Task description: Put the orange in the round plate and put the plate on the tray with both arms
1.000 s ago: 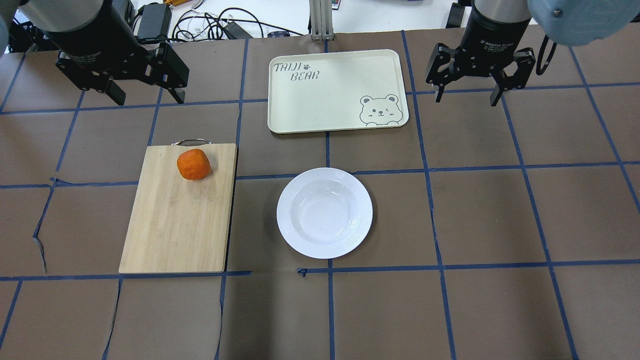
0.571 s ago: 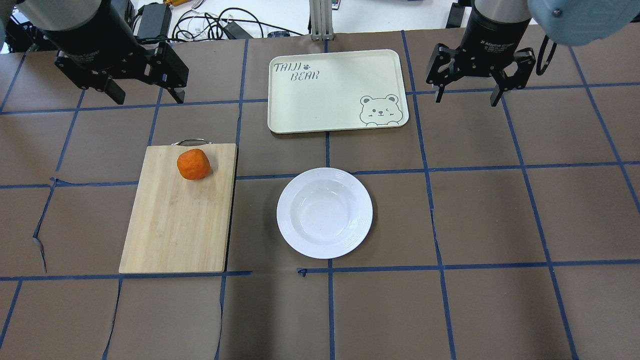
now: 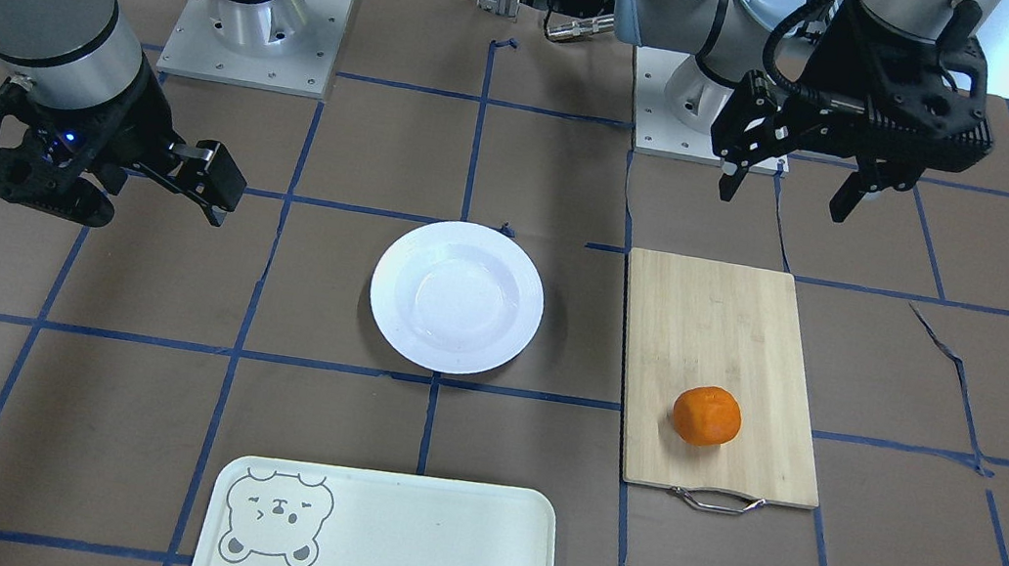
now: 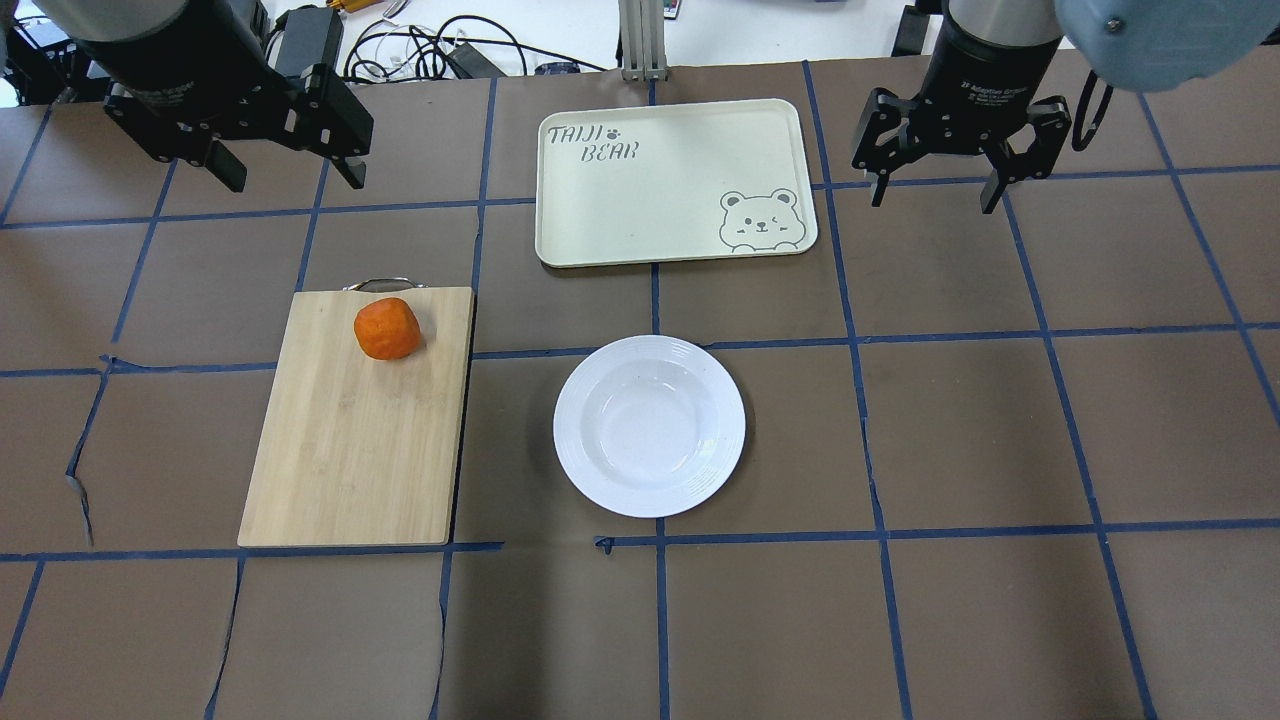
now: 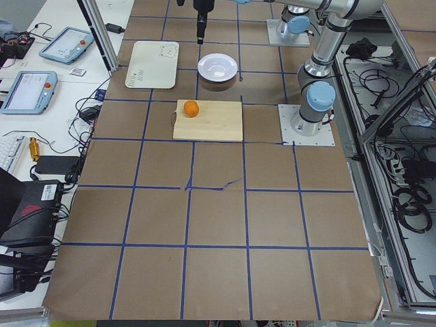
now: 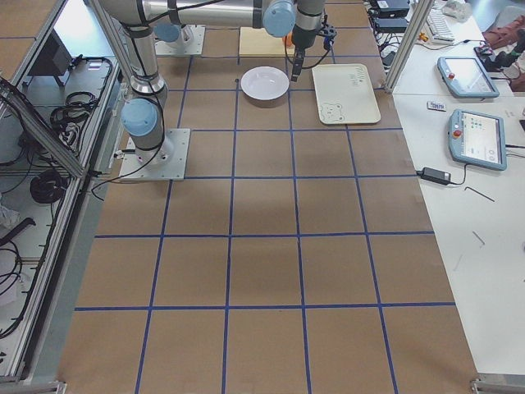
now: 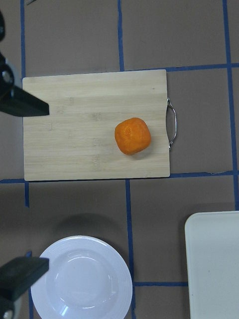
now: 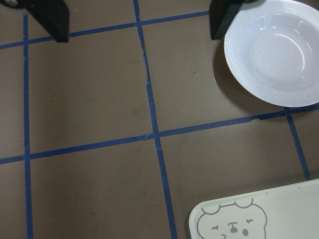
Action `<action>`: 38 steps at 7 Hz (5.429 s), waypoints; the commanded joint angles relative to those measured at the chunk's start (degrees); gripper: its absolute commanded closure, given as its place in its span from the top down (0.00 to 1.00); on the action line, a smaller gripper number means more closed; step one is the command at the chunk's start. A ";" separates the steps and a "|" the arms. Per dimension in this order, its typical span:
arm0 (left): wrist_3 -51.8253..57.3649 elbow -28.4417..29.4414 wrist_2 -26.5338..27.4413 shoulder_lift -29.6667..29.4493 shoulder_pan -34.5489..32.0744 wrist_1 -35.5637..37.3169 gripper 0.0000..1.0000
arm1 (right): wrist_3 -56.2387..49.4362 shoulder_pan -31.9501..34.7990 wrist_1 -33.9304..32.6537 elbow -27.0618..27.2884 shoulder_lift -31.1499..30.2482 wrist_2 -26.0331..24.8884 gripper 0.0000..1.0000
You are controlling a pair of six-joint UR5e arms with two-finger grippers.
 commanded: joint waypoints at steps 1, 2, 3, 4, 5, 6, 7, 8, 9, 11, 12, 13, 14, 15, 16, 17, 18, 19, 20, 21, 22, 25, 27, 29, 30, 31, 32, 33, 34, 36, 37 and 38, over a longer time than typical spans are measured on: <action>0.98 -0.66 -0.20 -3.54 0.39 2.62 1.00 | -0.12 0.01 0.01 0.00 0.00 0.00 1.00; 1.25 -1.27 -0.02 -6.35 0.48 4.02 1.00 | -0.12 -0.08 0.01 0.00 0.00 0.00 1.00; 0.99 -4.32 0.50 -8.72 0.48 7.95 1.00 | -0.21 -0.08 0.01 0.00 0.00 0.00 1.00; -0.05 -8.09 1.90 -10.66 1.18 11.20 1.00 | -0.12 -0.08 0.01 0.00 0.00 0.00 1.00; -0.24 -10.74 2.09 -13.03 3.97 13.59 1.00 | -0.21 -0.08 0.01 0.00 0.00 0.00 1.00; -7.81 -13.38 2.00 -14.62 4.78 14.04 1.00 | -0.12 -0.08 0.01 0.00 0.00 0.00 1.00; -11.45 -15.84 1.83 -16.20 4.87 17.62 1.00 | -0.12 -0.08 0.01 0.00 0.00 0.00 1.00; -11.14 -17.52 2.09 -17.35 5.14 19.74 1.00 | -0.21 -0.08 0.01 0.00 0.00 0.00 1.00; -11.49 -17.88 1.91 -18.67 5.40 20.11 1.00 | -0.21 -0.08 0.01 0.00 0.00 0.00 1.00; -10.87 -17.89 2.09 -21.30 5.49 24.15 1.00 | -0.21 -0.08 0.01 0.35 0.00 0.00 1.00; -10.70 -17.63 2.09 -22.62 5.58 26.33 1.00 | -0.12 -0.16 -0.86 2.09 -0.26 0.00 1.00; -10.00 -17.71 2.18 -23.59 5.75 26.53 1.00 | 0.22 -0.16 -1.74 2.81 -0.61 0.00 1.00; -9.91 -17.80 2.00 -23.95 6.80 26.36 0.98 | 0.23 -0.16 -2.01 2.81 -0.61 0.09 1.00; -9.91 -17.89 1.83 -23.95 7.85 25.83 0.65 | 0.32 -0.16 -2.02 2.81 -0.61 0.00 1.00; -9.73 -17.71 1.56 -23.78 8.04 25.57 0.20 | 0.49 -0.25 -2.02 2.73 -0.61 0.17 1.00; -9.73 -17.10 1.13 -23.52 8.04 25.39 0.00 | 0.49 -0.25 -2.02 2.72 -0.70 0.26 1.00; -9.82 -16.66 0.95 -22.91 7.95 25.21 0.00 | 0.32 -0.34 -2.02 2.72 -0.70 0.26 1.00; -9.82 -14.92 -3.23 -22.20 6.12 23.12 0.00 | 0.32 -0.34 -2.02 2.64 -0.70 0.26 1.00; -9.82 -13.94 -7.19 -20.46 3.41 17.01 0.00 | 0.32 -0.34 -2.02 2.64 -0.70 0.18 1.00; -10.60 -13.93 -7.75 -18.96 -2.45 15.56 0.00 | 0.23 -0.34 -2.10 2.64 -0.70 0.18 1.00; -13.57 -14.89 -9.23 -18.16 -9.55 14.33 0.00 | 0.23 -0.34 -3.32 2.64 -0.70 0.18 1.00; -27.31 -19.18 -12.50 -21.13 -22.01 20.27 0.00 | 0.05 -0.34 -4.21 2.72 -0.70 0.09 1.00; -26.61 -22.19 -12.24 -21.58 -21.93 27.12 0.99 | 0.05 -0.34 -4.21 2.72 -0.70 0.09 1.00; -26.87 -17.83 -6.23 -19.31 -20.89 25.14 1.00 | 0.14 -0.34 -4.21 2.81 -0.70 0.09 1.00; -26.52 -13.28 -2.43 -17.73 -19.22 19.64 1.00 | -0.03 -0.34 -4.13 2.73 -0.70 0.09 1.00; -25.13 -7.84 -1.96 -15.45 -17.38 13.50 1.00 | -0.21 -0.43 -4.30 2.72 -0.62 0.09 1.00; -19.98 -2.21 -0.91 -12.91 -15.88 8.65 1.00 | 0.14 -0.43 -4.39 2.64 -0.61 0.52 1.00; -18.10 2.11 -0.90 -10.01 -15.78 2.68 1.00 | 0.49 -0.08 -6.74 2.81 -0.01 0.44 1.00; -17.39 3.46 -0.90 -6.32 -15.95 2.02 1.00 | 0.32 -0.16 -6.59 3.25 0.44 0.87 1.00; -16.07 1.56 0.23 -3.13 -15.61 2.02 1.00 | -0.12 0.01 -10.43 5.61 3.49 3.41 1.00; -11.80 -0.81 3.81 -1.56 -14.56 2.62 1.00 | -0.38 -0.08 -15.50 7.45 5.26 10.04 1.00; -10.80 -1.27 4.28 -0.50 -12.46 2.62 1.00 | -0.91 0.01 -16.51 8.86 6.32 11.24 1.00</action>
